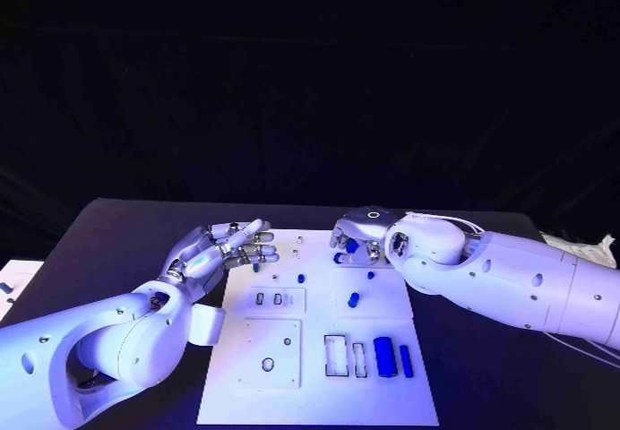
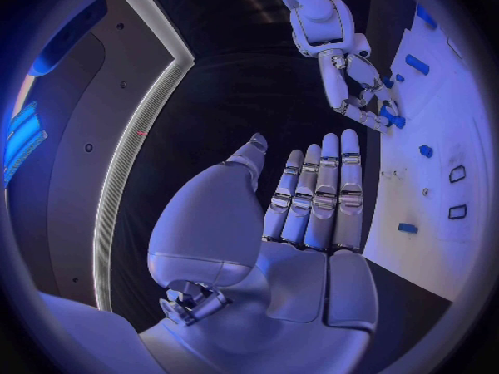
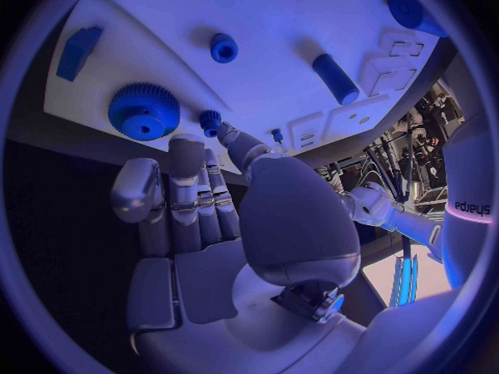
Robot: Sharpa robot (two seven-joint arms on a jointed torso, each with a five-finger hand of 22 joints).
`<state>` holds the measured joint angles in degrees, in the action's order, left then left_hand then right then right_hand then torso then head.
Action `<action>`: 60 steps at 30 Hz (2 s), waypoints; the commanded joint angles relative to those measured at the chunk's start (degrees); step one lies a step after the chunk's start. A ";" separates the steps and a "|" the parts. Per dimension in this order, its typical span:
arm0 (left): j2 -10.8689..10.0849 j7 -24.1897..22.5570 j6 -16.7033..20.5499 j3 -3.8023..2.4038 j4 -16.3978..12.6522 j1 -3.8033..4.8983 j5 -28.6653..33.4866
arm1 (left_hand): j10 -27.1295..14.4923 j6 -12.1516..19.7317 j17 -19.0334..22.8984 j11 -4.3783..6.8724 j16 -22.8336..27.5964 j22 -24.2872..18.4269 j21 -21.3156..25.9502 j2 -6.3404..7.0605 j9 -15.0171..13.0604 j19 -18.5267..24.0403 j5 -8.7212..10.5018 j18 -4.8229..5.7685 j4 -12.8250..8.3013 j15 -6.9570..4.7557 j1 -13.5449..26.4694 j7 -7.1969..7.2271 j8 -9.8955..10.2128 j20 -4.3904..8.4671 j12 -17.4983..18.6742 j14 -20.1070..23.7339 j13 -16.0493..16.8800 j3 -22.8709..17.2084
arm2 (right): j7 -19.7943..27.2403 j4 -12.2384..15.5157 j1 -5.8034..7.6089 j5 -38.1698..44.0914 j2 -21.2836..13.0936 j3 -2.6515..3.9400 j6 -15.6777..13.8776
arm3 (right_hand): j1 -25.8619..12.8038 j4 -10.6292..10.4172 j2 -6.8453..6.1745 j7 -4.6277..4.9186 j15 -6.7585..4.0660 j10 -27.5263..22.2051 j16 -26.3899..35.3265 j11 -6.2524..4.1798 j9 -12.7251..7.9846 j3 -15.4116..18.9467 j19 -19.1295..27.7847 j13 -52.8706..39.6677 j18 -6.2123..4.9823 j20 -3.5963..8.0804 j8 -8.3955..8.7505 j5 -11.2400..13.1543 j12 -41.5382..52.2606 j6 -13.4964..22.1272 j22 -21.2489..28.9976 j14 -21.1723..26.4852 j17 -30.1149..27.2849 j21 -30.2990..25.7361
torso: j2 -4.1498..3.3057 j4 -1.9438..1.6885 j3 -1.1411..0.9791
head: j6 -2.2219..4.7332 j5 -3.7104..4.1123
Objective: Assemble the parts on the task board
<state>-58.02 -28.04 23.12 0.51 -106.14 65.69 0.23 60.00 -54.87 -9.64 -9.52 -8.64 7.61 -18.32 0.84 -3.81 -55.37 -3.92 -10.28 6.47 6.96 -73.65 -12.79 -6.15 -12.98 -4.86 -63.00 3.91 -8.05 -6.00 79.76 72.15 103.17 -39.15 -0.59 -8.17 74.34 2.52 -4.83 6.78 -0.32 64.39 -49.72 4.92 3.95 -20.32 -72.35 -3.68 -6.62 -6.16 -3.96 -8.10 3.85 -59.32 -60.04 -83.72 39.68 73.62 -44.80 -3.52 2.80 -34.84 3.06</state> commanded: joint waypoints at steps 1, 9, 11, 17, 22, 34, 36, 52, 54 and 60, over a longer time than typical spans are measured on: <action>-0.04 -0.13 -0.61 -0.05 -0.23 0.17 0.18 | -0.12 0.05 -0.09 -0.42 0.18 -0.09 0.21 -0.40 0.05 0.12 -0.04 -0.08 -0.31 0.14 0.26 -0.33 0.30 -0.09 0.19 0.07 -0.05 0.00 | -0.41 -0.29 -0.01 0.92 0.12 -0.03 3.25 | 0.22 -0.31 -0.26 -0.01 0.22 -0.20 -0.50 -0.01 0.05 0.08 -0.34 0.04 0.95 0.05 0.23 0.25 -0.23 -0.50 -0.27 -1.54 0.34 0.37 | -0.20 0.01 0.01 | -0.07 -0.07; -0.11 0.01 -0.55 -0.05 -0.19 0.26 0.18 | -0.16 0.09 -0.14 -0.47 0.26 -0.12 0.25 -0.48 0.05 0.13 -0.05 -0.09 -0.32 0.16 0.30 -0.39 0.39 -0.11 0.30 0.05 -0.05 0.01 | 0.40 -0.35 -0.01 0.80 0.34 -0.08 2.87 | 0.71 -1.00 0.33 0.05 0.26 0.90 -5.57 -0.06 0.19 -0.68 -2.49 -0.01 1.67 -0.02 -0.02 0.17 -0.07 -1.62 -4.60 -1.94 5.25 3.12 | -0.24 -0.12 0.07 | -0.24 -0.04; -0.16 0.03 -0.41 -0.05 -0.17 0.28 0.18 | -0.18 0.09 -0.17 -0.50 0.30 -0.14 0.27 -0.58 0.05 0.12 -0.06 -0.09 -0.35 0.17 0.30 -0.42 0.45 -0.13 0.36 0.03 -0.05 -0.01 | 0.67 -0.42 -0.01 0.71 0.39 -0.08 2.59 | 0.65 -1.34 0.62 0.07 0.21 1.33 -6.16 -0.16 0.24 -0.92 -2.60 -0.02 1.72 0.00 -0.09 0.20 -0.02 -2.01 -4.98 -1.87 5.70 3.40 | -0.25 -0.13 0.09 | -0.22 -0.01; -0.31 0.11 -0.09 -0.05 -0.09 0.34 0.18 | -0.19 0.10 -0.20 -0.51 0.34 -0.15 0.28 -0.67 0.05 0.12 -0.07 -0.09 -0.40 0.18 0.26 -0.45 0.49 -0.13 0.41 0.00 -0.05 -0.05 | 1.11 -0.69 -0.01 0.58 0.54 -0.08 2.38 | 0.57 -2.21 1.34 0.07 0.05 2.28 -8.28 -0.43 0.36 -1.54 -3.38 -0.03 2.00 0.11 -0.22 0.37 -0.02 -2.93 -6.71 -1.86 7.66 4.49 | -0.39 -0.06 0.10 | -0.28 0.02; -0.36 0.19 -0.05 -0.05 -0.08 0.42 0.18 | -0.19 0.11 -0.25 -0.53 0.38 -0.17 0.29 -0.75 0.05 0.10 -0.08 -0.10 -0.48 0.19 0.20 -0.47 0.55 -0.15 0.48 -0.04 -0.04 -0.09 | 1.37 -0.93 -0.01 0.54 0.73 -0.09 2.44 | 0.65 -2.57 1.63 -0.02 -0.06 2.76 -9.43 -0.55 0.44 -1.85 -3.78 -0.03 2.15 0.18 -0.28 0.61 -0.04 -3.43 -7.61 -1.87 8.74 5.05 | -0.43 -0.16 0.07 | -0.38 -0.09; -0.43 0.24 -0.13 -0.05 -0.04 0.51 0.31 | -0.21 0.13 -0.30 -0.56 0.44 -0.19 0.30 -0.87 0.05 0.07 -0.09 -0.11 -0.58 0.19 0.12 -0.52 0.64 -0.16 0.57 -0.10 -0.04 -0.13 | -0.13 -1.26 -0.02 1.07 1.06 -0.10 -1.79 | 2.56 -2.32 2.41 0.08 -0.32 3.99 -11.57 -0.89 0.73 -3.89 -4.28 0.00 2.39 0.46 -0.30 2.78 -0.18 -4.73 -9.22 -1.55 10.31 6.15 | -0.46 -0.11 0.09 | -0.46 -0.28; -0.42 0.23 -0.15 -0.05 -0.01 0.51 0.36 | -0.21 0.14 -0.31 -0.56 0.45 -0.19 0.30 -0.88 0.05 0.06 -0.09 -0.12 -0.60 0.19 0.11 -0.52 0.65 -0.16 0.58 -0.10 -0.04 -0.14 | -0.61 -0.97 -0.02 1.23 1.01 -0.09 -4.02 | 2.95 -2.13 2.38 0.16 -0.31 4.12 -11.87 -0.91 0.78 -4.40 -4.35 0.02 2.43 0.46 -0.26 3.37 -0.22 -4.90 -9.49 -1.46 10.48 6.33 | -0.47 -0.11 0.09 | -0.35 -0.31; -0.23 0.02 -0.76 -0.05 0.24 0.52 1.01 | -0.18 0.10 -0.38 -0.56 0.55 -0.23 0.34 -1.09 0.03 0.05 -0.10 -0.12 -0.73 0.21 0.00 -0.53 0.73 -0.18 0.67 -0.13 -0.02 -0.24 | -4.32 -1.15 -0.02 1.86 4.05 0.04 -16.12 | 3.52 -1.77 2.13 0.46 -0.26 4.31 -12.12 -0.82 0.88 -5.35 -4.35 0.03 2.46 0.43 -0.20 3.67 -0.25 -5.28 -9.83 -1.22 10.43 6.58 | -0.60 -0.28 0.17 | 0.45 -0.18; -0.24 0.01 -0.79 -0.05 0.21 0.52 1.06 | -0.18 0.10 -0.38 -0.56 0.55 -0.23 0.34 -1.09 0.03 0.05 -0.10 -0.12 -0.73 0.21 0.00 -0.53 0.73 -0.18 0.67 -0.13 -0.02 -0.24 | -4.39 -1.76 -0.02 1.88 4.91 0.04 -16.28 | 3.50 -1.77 2.10 0.48 -0.26 4.31 -12.16 -0.81 0.88 -5.36 -4.35 0.03 2.46 0.43 -0.19 3.66 -0.25 -5.27 -9.83 -1.22 10.47 6.58 | -0.72 -0.25 0.12 | 0.54 -0.31; -0.30 0.00 -0.90 -0.05 0.00 0.55 1.12 | -0.18 0.09 -0.40 -0.57 0.59 -0.24 0.35 -1.16 0.03 0.06 -0.09 -0.12 -0.77 0.21 -0.03 -0.53 0.76 -0.19 0.70 -0.13 -0.02 -0.27 | -4.34 -3.77 -0.03 1.89 7.27 0.02 -16.35 | 3.42 -1.81 1.98 0.55 -0.22 4.24 -12.26 -0.75 0.88 -5.45 -4.33 0.05 2.47 0.41 -0.13 3.58 -0.30 -5.24 -9.86 -1.20 10.55 6.61 | -0.77 -0.37 0.13 | 0.31 -0.55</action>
<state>-58.38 -27.53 23.22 0.50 -105.94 66.12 1.02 59.79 -54.65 -9.98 -9.72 -8.38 7.44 -18.32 0.30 -3.83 -55.37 -3.92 -10.28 6.00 6.96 -73.72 -12.99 -5.70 -12.98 -4.39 -63.00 3.93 -8.21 -9.40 76.41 72.14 104.04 -32.11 -0.57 -23.00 77.30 0.73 -2.65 7.25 -0.53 68.30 -61.71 4.12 4.79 -25.32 -76.35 -3.58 -5.05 -5.85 -4.06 -4.62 3.60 -64.19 -69.86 -83.92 50.18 79.88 -45.52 -3.82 2.93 -34.39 2.61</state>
